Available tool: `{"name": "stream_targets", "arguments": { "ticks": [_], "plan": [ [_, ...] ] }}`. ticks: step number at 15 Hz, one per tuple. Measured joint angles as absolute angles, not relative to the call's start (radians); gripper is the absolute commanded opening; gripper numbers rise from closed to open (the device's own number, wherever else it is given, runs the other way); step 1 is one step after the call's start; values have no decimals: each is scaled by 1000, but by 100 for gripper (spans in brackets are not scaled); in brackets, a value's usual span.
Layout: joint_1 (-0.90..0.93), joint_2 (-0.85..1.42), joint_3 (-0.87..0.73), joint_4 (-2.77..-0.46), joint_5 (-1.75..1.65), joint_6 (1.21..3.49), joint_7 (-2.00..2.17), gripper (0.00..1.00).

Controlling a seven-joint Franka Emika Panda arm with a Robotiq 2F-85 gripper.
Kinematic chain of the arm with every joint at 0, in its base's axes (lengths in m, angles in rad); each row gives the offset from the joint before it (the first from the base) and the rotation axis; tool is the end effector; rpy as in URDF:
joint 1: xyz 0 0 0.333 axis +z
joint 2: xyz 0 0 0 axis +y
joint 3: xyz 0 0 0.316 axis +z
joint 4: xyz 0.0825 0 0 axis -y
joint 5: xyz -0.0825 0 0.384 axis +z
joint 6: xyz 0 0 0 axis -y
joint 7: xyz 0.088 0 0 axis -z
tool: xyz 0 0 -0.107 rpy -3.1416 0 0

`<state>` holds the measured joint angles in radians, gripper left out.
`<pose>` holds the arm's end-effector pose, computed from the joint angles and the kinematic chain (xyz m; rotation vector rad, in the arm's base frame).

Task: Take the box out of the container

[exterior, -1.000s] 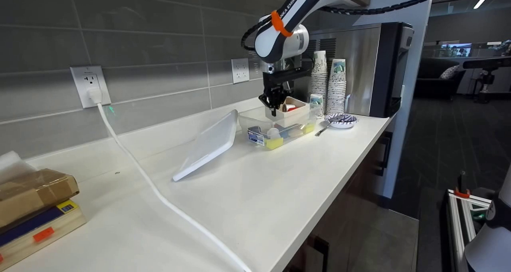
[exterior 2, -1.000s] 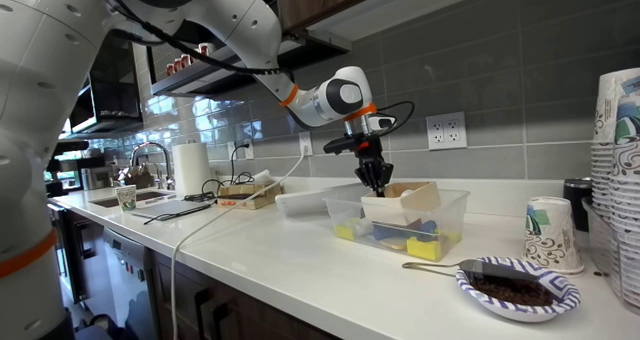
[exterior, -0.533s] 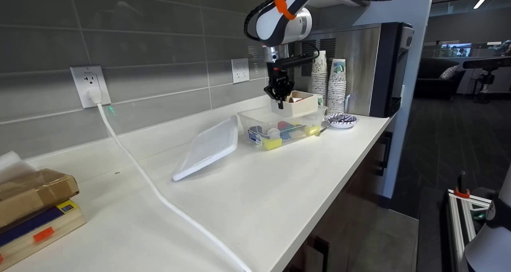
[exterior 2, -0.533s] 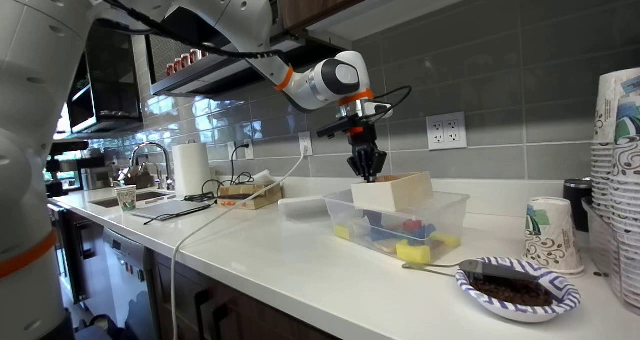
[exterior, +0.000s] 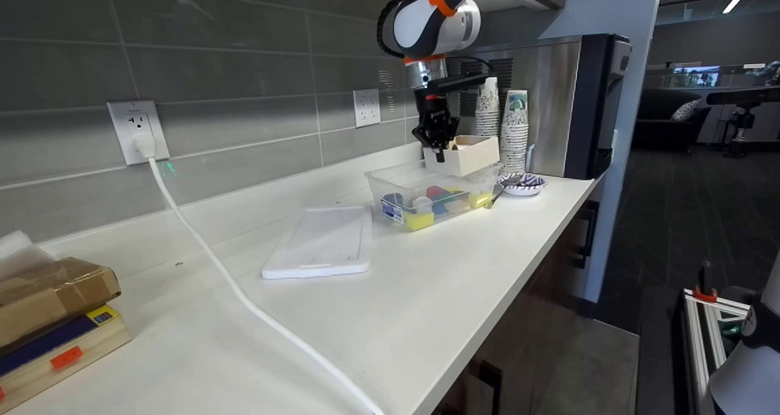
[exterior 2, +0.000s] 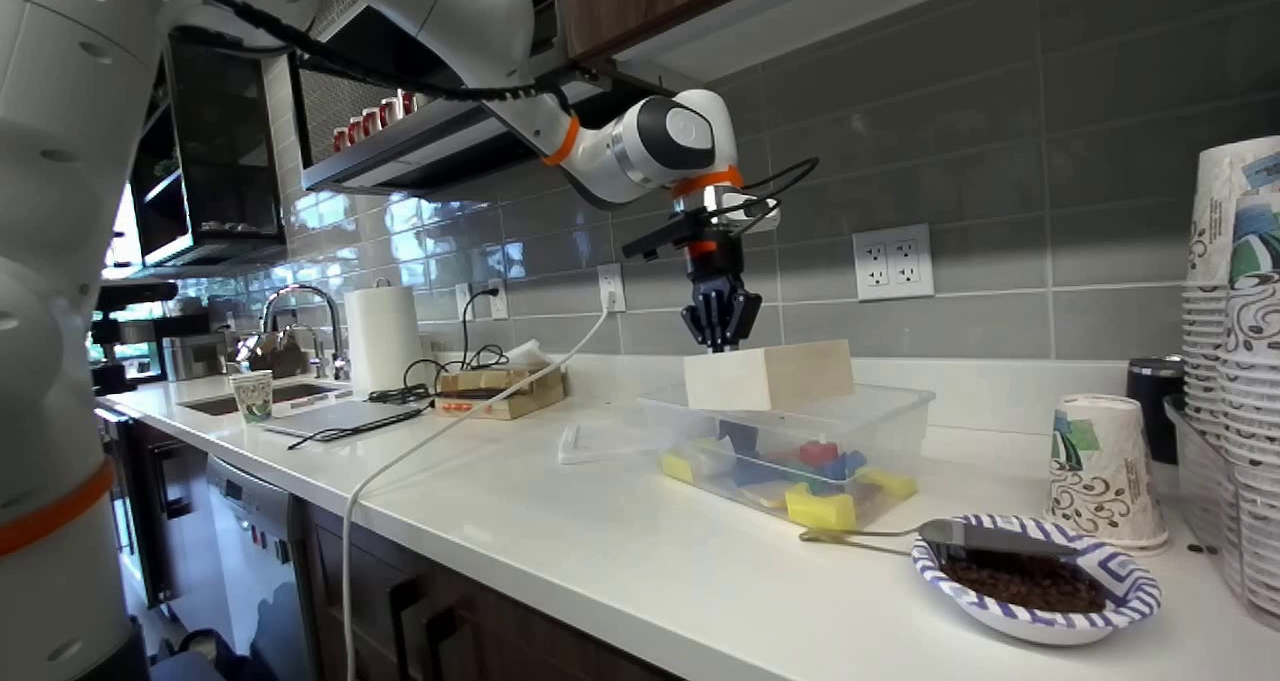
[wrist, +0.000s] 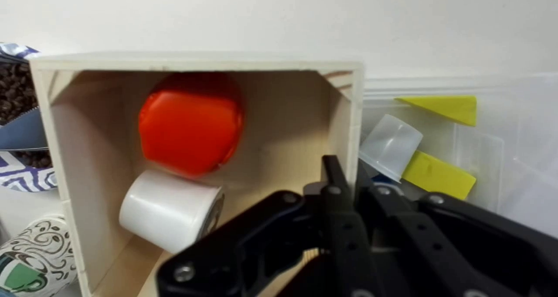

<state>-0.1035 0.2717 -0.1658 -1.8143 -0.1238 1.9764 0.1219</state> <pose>0.5923 -0.1654 0.3848 2.9479 -0.4948 -0.1767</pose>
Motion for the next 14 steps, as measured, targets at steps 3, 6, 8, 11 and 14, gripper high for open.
{"name": "stream_targets", "arguments": {
  "ticks": [3,6,8,11,14],
  "plan": [
    [-106,265,-166,-1831,-124,1971,122,2],
    [-106,241,-166,-1865,-124,1984,115,2],
    [-106,215,-166,-1903,-130,2016,115,2],
    [-106,166,-163,-1979,-145,2071,115,2],
    [-106,108,-161,-2072,-163,2139,115,2]
  ]
}}
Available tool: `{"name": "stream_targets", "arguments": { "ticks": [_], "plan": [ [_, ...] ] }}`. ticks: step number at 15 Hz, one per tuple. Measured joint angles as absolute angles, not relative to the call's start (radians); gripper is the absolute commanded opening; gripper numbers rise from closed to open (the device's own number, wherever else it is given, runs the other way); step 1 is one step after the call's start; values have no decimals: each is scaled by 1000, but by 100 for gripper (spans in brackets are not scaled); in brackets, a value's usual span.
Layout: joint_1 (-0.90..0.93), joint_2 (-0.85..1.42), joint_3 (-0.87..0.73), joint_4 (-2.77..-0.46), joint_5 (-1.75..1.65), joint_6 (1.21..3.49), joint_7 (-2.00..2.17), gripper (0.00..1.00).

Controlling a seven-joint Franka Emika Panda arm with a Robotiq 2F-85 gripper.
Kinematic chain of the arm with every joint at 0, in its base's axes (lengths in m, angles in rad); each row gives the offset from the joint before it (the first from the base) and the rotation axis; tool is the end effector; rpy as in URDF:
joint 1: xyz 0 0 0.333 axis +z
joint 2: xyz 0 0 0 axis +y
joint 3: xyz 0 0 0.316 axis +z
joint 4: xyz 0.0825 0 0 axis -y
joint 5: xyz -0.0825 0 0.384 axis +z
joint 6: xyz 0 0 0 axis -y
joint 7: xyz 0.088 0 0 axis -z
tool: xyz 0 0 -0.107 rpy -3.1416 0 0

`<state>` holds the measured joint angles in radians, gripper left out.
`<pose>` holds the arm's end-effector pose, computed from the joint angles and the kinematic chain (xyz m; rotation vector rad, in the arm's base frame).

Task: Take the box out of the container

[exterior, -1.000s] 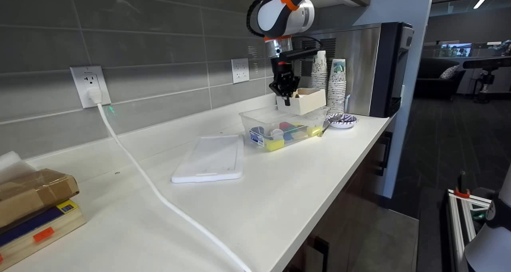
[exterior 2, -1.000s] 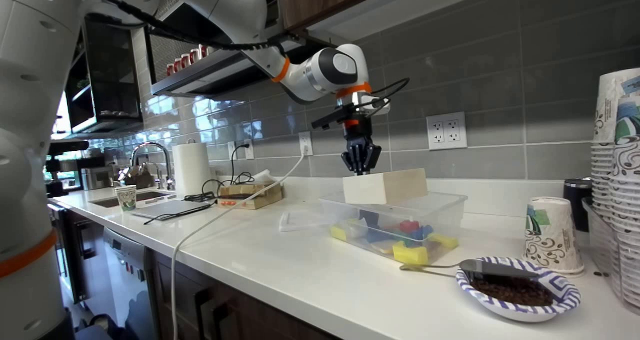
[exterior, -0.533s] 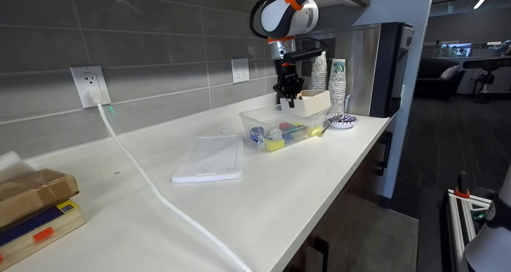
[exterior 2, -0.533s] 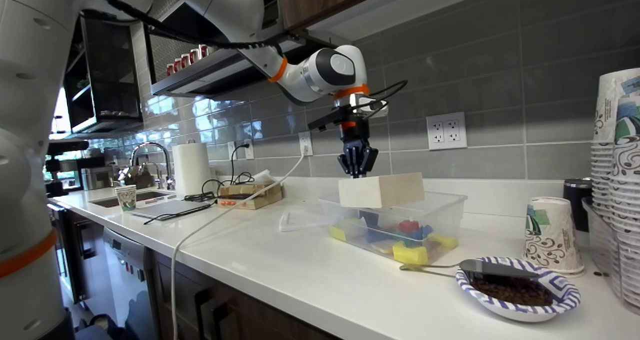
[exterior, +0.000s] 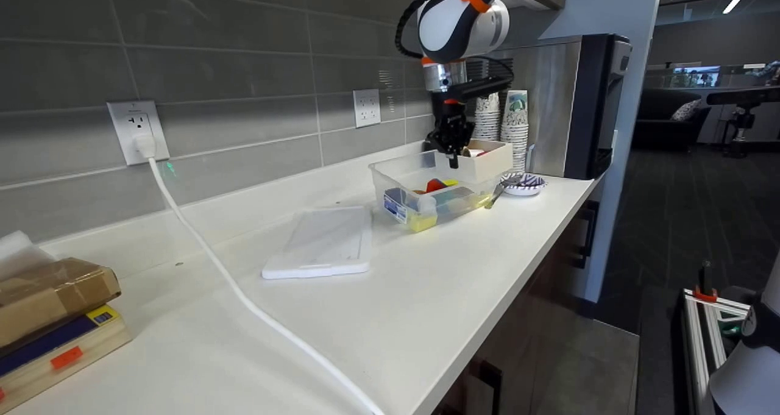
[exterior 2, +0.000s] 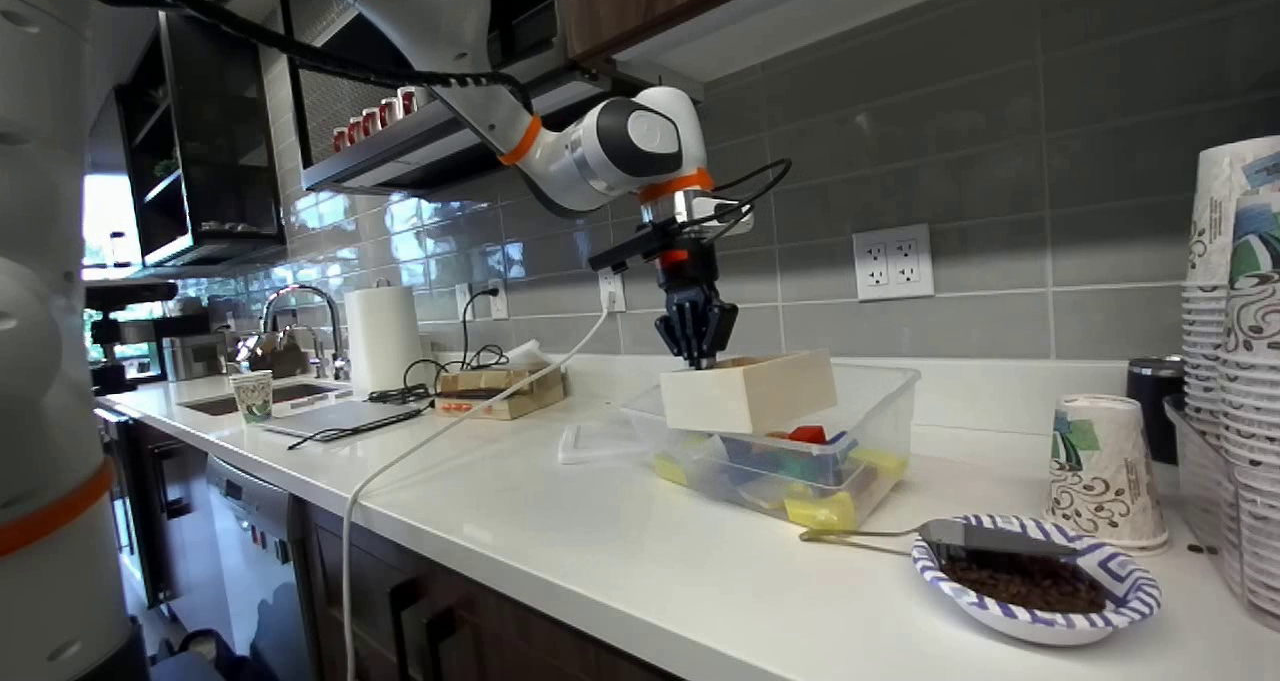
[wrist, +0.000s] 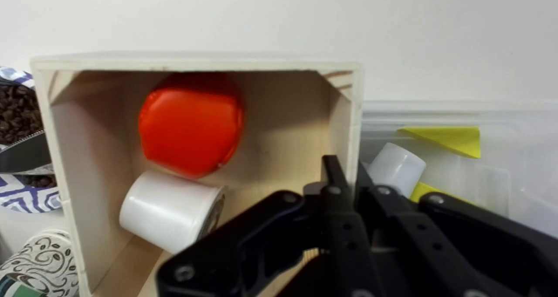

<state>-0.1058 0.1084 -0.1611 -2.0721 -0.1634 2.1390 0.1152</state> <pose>0.5406 -0.1537 0.3768 2.9593 -0.4331 -0.0783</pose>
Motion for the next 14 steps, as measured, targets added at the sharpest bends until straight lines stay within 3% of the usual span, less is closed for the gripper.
{"name": "stream_targets", "arguments": {
  "ticks": [14],
  "plan": [
    [-117,-105,-146,-2327,-169,2340,118,2]
  ]
}}
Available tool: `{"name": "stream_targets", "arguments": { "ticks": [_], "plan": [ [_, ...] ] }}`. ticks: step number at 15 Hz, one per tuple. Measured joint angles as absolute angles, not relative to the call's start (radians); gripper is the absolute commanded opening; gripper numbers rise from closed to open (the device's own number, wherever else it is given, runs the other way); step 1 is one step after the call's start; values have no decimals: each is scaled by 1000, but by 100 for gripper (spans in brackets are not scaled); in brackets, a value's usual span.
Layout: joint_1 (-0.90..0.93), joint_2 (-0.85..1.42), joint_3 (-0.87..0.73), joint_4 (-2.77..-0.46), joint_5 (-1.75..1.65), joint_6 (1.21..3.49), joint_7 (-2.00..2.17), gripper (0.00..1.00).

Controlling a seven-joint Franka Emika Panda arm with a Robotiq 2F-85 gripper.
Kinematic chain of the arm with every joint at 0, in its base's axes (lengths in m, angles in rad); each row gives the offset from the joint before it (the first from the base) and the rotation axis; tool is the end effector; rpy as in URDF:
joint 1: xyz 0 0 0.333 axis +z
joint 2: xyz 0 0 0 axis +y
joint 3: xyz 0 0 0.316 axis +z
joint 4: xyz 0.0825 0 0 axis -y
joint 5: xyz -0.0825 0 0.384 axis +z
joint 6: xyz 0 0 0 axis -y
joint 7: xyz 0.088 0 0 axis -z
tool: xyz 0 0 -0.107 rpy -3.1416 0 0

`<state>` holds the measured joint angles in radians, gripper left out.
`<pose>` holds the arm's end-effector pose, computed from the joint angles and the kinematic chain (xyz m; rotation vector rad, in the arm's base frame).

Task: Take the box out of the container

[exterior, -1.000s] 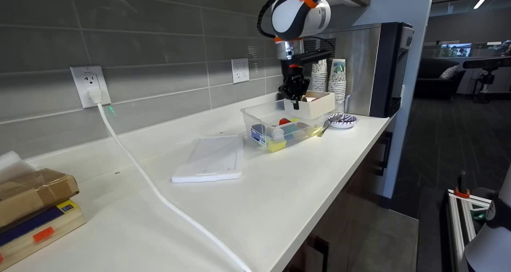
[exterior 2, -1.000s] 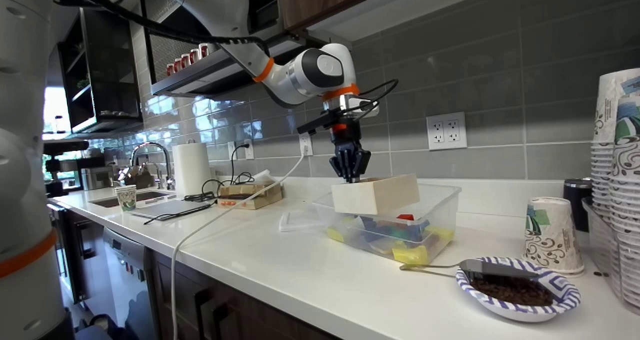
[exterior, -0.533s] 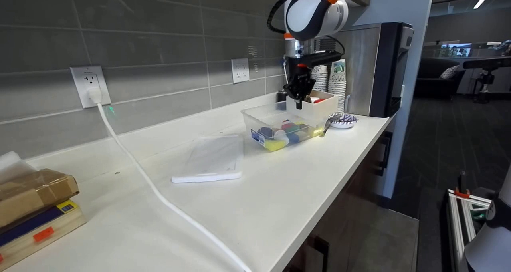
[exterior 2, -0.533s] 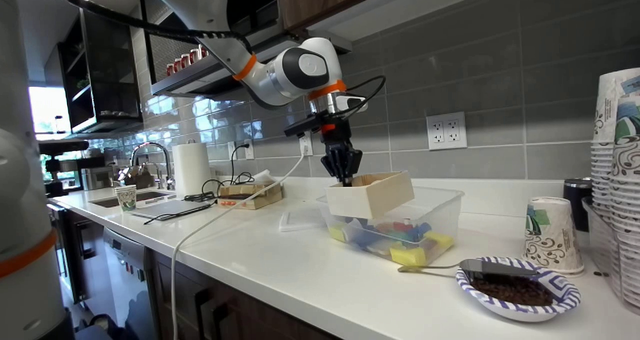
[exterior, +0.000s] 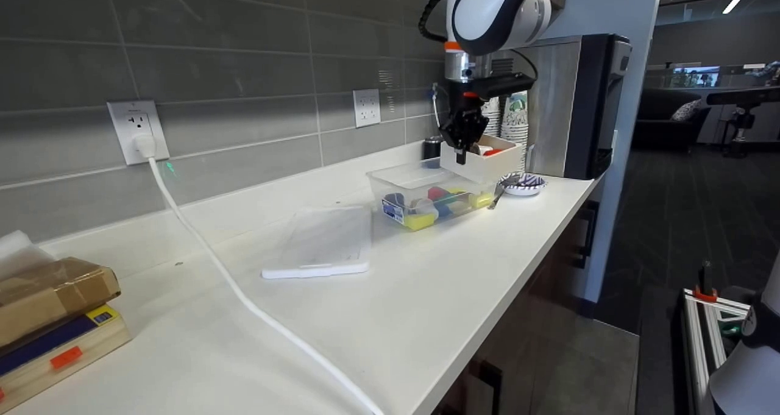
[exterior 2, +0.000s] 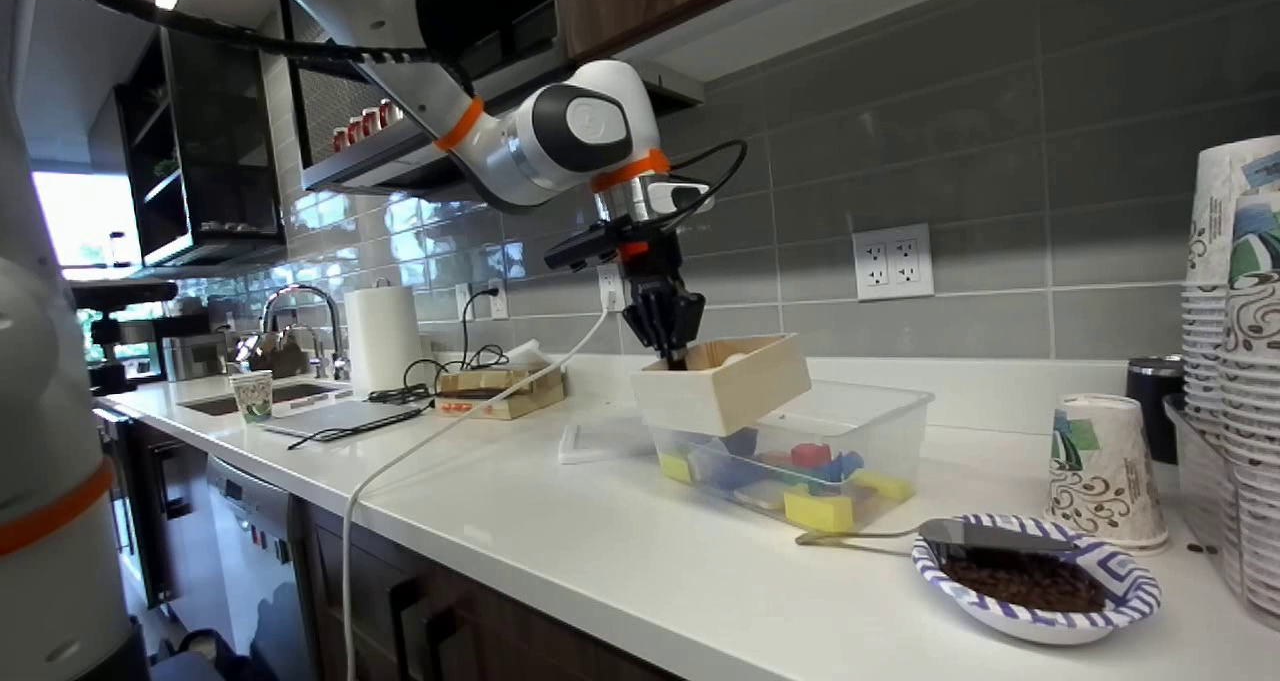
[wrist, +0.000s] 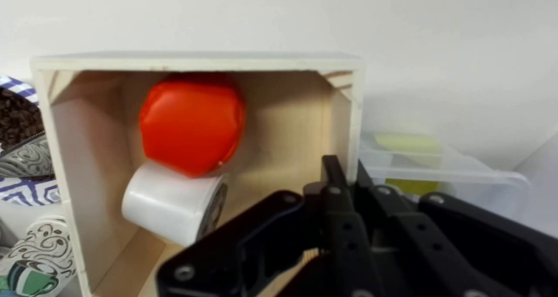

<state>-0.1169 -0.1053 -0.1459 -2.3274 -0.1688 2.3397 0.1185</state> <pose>0.4863 -0.1341 0.3924 2.9887 -0.4075 0.1641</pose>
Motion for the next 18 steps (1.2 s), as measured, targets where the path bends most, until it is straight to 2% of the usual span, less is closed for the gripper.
{"name": "stream_targets", "arguments": {
  "ticks": [12,18],
  "plan": [
    [-116,-296,-21,-2656,-214,2505,208,2],
    [-116,-307,-6,-2702,-204,2511,209,2]
  ]
}}
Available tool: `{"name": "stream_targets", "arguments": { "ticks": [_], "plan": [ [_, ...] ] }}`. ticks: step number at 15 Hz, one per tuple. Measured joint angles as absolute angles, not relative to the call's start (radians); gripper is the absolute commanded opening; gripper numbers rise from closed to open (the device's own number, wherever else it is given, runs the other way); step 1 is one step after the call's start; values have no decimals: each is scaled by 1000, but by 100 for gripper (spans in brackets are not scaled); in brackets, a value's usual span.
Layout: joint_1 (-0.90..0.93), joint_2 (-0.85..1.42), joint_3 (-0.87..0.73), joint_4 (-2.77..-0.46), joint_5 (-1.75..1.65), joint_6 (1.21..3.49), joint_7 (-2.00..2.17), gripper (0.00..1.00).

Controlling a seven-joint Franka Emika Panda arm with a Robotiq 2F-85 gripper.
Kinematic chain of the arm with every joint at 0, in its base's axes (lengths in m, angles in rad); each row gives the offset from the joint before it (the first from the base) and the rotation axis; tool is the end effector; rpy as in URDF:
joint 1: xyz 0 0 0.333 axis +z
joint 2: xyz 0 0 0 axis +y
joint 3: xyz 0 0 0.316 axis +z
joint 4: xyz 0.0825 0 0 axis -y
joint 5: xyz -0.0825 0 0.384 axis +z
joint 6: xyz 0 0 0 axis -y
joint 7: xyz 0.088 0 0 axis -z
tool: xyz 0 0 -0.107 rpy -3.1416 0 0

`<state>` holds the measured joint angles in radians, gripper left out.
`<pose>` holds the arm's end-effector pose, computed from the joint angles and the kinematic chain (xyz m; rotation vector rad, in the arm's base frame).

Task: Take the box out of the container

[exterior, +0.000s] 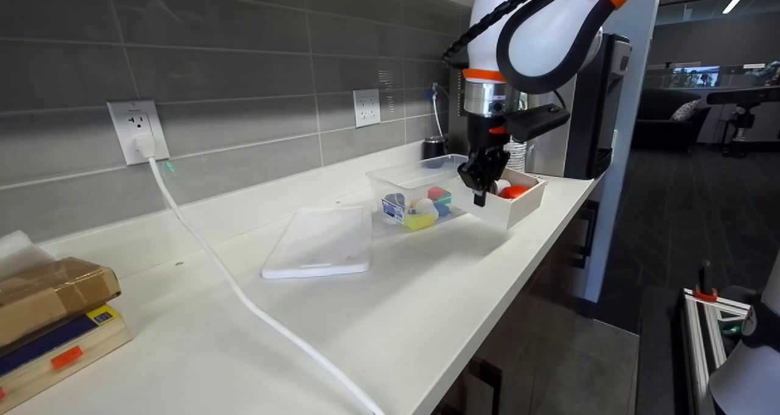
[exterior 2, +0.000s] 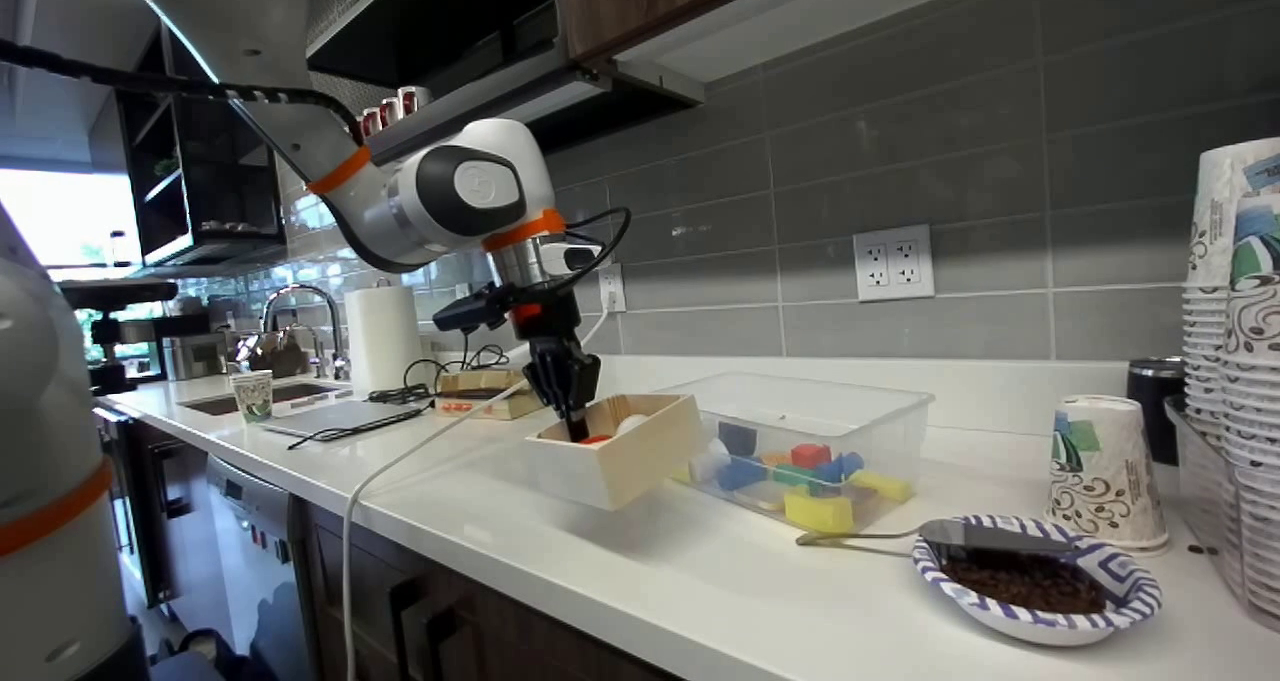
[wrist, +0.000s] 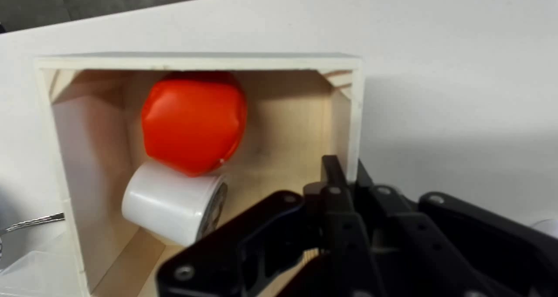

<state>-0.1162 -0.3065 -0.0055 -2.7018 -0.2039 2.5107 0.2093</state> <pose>0.4014 -0.0474 0.3370 3.0022 -0.2602 0.1820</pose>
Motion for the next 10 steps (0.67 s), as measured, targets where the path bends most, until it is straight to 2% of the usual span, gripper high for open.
{"name": "stream_targets", "arguments": {
  "ticks": [10],
  "plan": [
    [-116,-190,-79,-2610,-64,2572,59,2]
  ]
}}
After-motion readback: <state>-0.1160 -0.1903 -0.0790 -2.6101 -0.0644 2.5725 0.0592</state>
